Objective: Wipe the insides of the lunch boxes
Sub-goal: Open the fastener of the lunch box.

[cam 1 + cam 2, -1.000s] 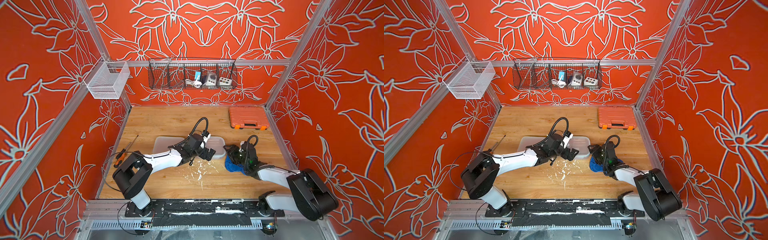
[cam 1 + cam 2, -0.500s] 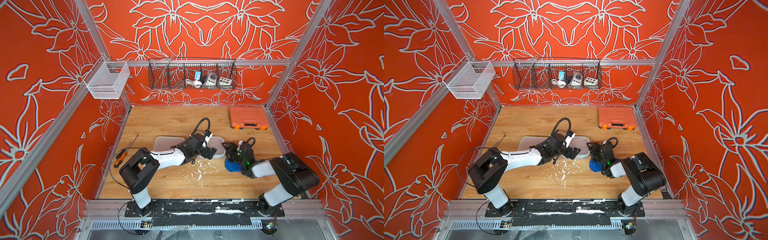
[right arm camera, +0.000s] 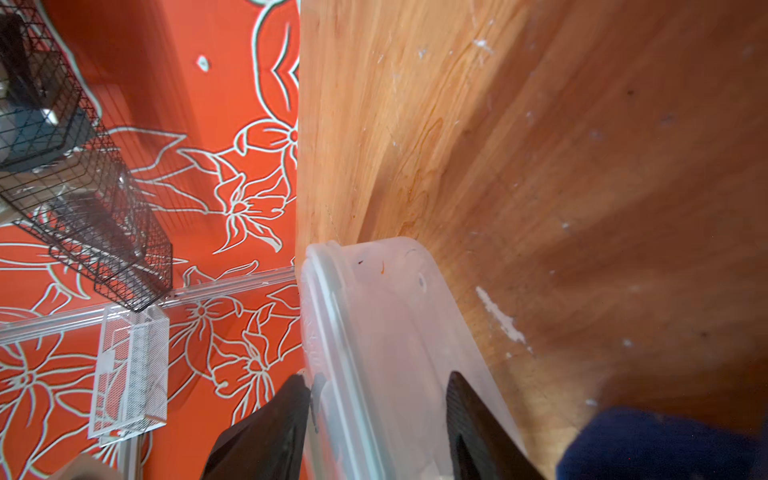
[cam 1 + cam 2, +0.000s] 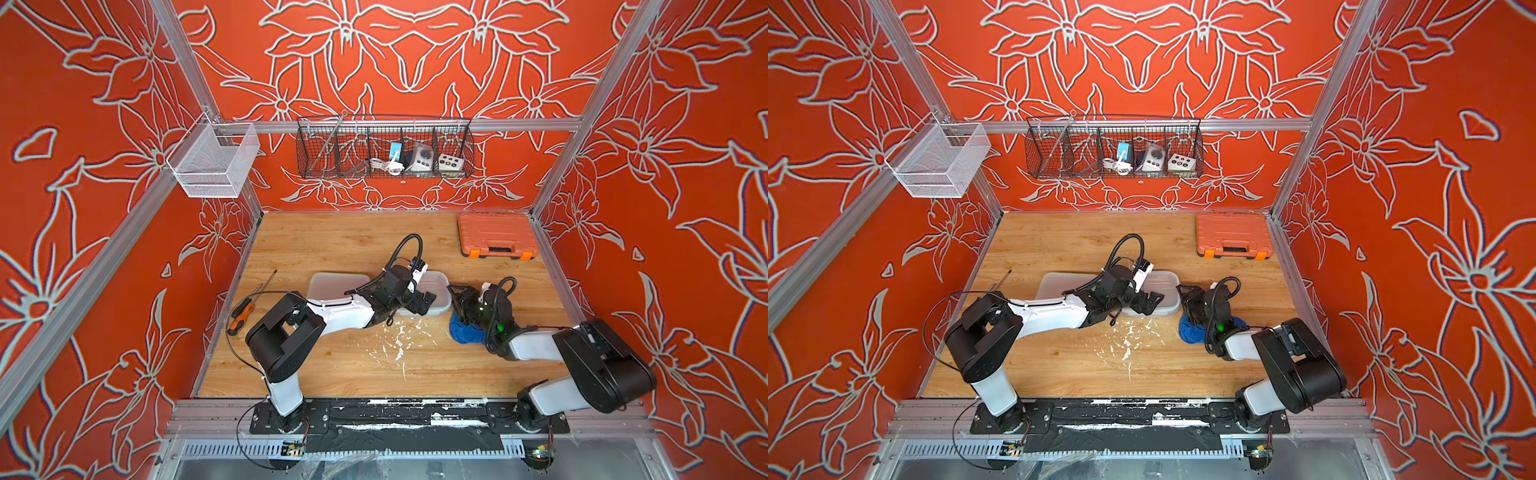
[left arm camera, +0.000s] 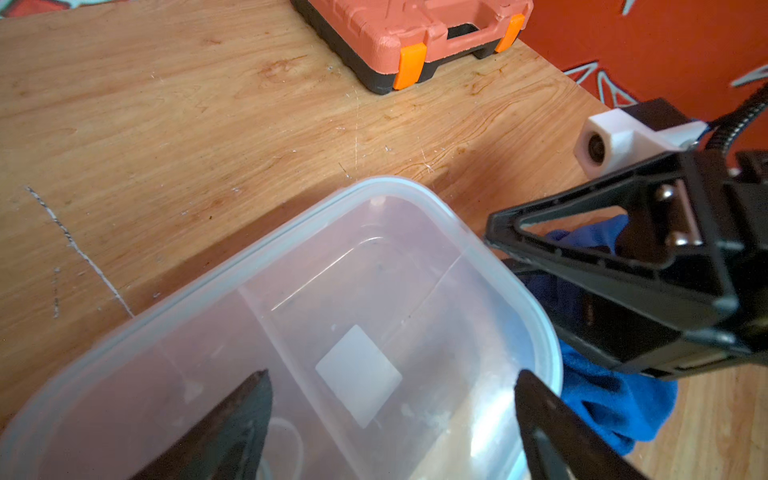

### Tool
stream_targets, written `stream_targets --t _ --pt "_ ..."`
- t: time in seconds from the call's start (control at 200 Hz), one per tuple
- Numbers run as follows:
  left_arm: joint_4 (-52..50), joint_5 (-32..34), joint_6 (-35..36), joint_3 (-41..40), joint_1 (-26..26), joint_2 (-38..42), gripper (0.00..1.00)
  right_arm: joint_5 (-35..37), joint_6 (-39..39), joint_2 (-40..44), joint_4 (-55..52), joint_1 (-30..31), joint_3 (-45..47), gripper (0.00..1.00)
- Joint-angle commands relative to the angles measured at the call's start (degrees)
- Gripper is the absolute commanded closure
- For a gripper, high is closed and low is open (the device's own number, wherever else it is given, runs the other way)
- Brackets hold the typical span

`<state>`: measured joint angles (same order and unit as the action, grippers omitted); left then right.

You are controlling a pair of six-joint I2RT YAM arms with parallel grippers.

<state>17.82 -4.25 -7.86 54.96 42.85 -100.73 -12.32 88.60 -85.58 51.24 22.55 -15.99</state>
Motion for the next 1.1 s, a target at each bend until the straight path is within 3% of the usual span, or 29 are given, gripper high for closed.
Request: stream_targets --t 0.0,0.115,0.18,0.43,0.706,0.941,1.096 --pt "-1.8 -2.0 -1.2 -1.0 0.3 -2.2 0.11 0.8 2.4 -6.7 11.2 0.5 -0.1 0.47" --pt "-2.0 -2.2 -1.0 -0.8 0.3 -2.2 0.11 1.9 6.6 -18.6 29.1 0.8 -0.2 0.51" --pt "-2.1 -2.1 -0.8 -0.7 0.3 -2.3 0.12 1.8 7.4 -21.4 29.6 1.3 -1.1 0.53" --pt "-2.2 -2.3 -1.1 -0.6 0.3 -2.9 0.13 4.1 5.6 -19.2 29.5 2.6 -0.1 0.55" --pt "-2.8 -1.6 0.0 -0.5 0.3 -3.6 0.15 3.4 2.4 -16.2 26.2 2.6 -0.6 0.75" --pt "-2.4 -1.4 -0.3 -1.3 0.3 -3.5 0.15 3.4 1.3 -14.5 23.4 2.6 -0.2 0.77" --pt "-2.4 0.2 -1.0 -1.2 0.4 -1.6 0.15 4.0 -0.1 -11.7 19.2 2.5 1.1 0.68"
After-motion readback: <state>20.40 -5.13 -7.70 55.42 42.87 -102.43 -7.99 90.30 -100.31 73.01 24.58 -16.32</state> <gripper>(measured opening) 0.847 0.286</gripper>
